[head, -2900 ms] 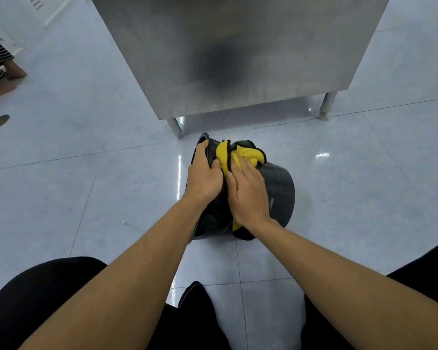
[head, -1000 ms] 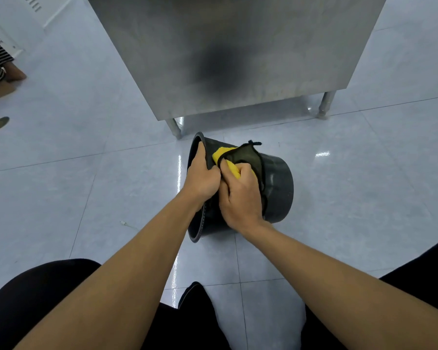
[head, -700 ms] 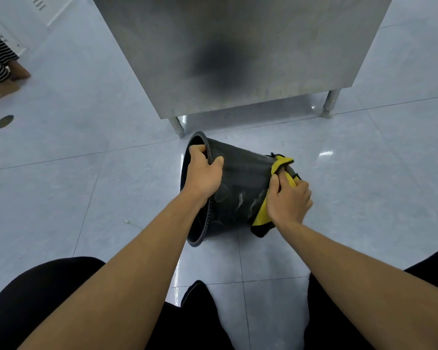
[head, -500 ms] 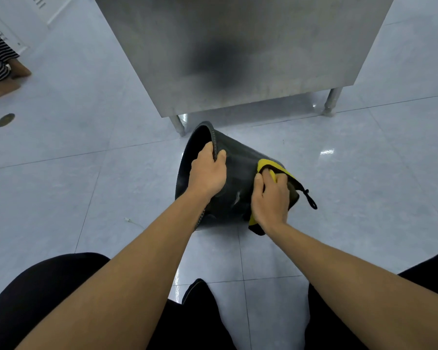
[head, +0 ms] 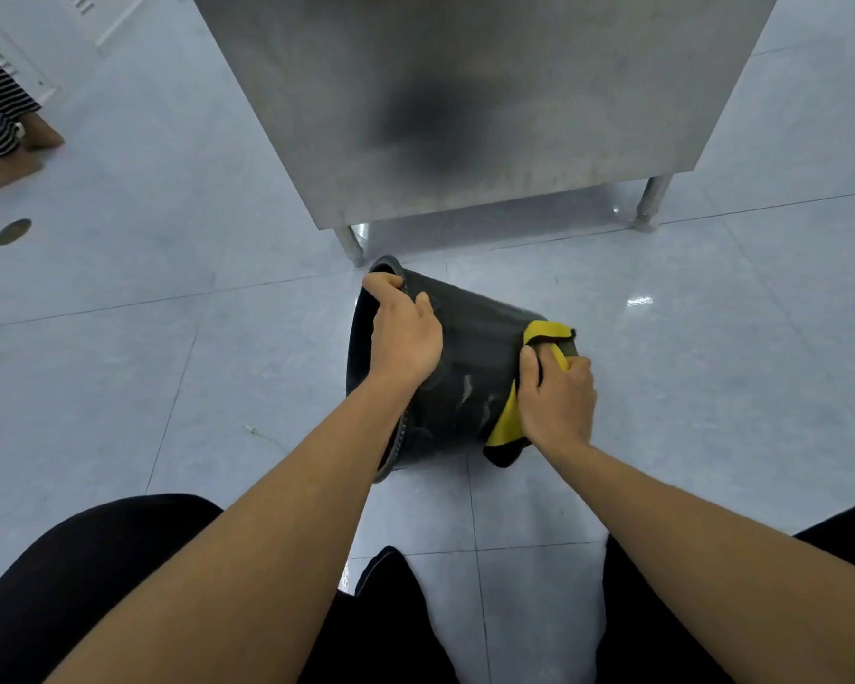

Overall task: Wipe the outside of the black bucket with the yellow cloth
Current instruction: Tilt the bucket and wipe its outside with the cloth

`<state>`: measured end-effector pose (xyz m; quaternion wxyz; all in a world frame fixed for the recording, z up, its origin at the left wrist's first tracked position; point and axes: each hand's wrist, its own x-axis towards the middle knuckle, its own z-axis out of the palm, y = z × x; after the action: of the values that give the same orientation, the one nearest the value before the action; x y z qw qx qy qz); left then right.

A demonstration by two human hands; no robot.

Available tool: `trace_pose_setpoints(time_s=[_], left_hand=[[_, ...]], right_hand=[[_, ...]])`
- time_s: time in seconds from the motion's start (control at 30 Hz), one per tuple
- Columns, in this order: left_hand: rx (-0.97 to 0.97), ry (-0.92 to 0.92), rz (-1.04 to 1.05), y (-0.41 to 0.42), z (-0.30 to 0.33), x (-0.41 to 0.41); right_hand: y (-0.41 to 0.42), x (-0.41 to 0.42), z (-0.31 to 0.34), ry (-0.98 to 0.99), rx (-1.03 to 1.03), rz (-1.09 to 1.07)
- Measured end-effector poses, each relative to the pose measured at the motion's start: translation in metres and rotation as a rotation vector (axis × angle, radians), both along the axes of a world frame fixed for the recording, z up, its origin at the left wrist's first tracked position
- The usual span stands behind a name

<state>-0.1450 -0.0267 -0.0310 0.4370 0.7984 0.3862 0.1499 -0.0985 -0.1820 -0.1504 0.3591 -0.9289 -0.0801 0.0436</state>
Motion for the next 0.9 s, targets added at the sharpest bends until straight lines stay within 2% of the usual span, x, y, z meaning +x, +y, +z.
trace_pose_setpoints(time_s=[0.13, 0.2, 0.33, 0.43, 0.57, 0.73, 0.8, 0.9], left_hand=[[0.178, 0.087, -0.031, 0.000, 0.001, -0.001], [0.207, 0.147, -0.054, 0.001, 0.004, -0.004], [0.105, 0.173, -0.103, 0.001, 0.012, -0.007], [0.015, 0.155, -0.190, 0.006, 0.017, -0.006], [-0.034, 0.134, -0.220, 0.014, 0.017, -0.009], [-0.121, 0.039, -0.084, 0.012, 0.009, -0.011], [-0.109, 0.030, -0.030, 0.009, 0.007, -0.010], [-0.081, 0.016, 0.020, 0.010, 0.004, -0.006]], right_hand=[[0.013, -0.005, 0.008, 0.077, 0.118, -0.002], [0.023, -0.010, 0.018, 0.017, 0.172, 0.035], [0.050, -0.025, 0.045, -0.194, 0.269, 0.226], [0.063, -0.030, 0.052, -0.277, 0.360, 0.348], [0.047, -0.020, 0.037, -0.325, 0.231, 0.290], [0.020, -0.010, 0.014, -0.065, 0.087, 0.028], [0.027, -0.011, 0.022, -0.053, 0.105, 0.030], [0.049, -0.025, 0.045, -0.209, 0.176, 0.182]])
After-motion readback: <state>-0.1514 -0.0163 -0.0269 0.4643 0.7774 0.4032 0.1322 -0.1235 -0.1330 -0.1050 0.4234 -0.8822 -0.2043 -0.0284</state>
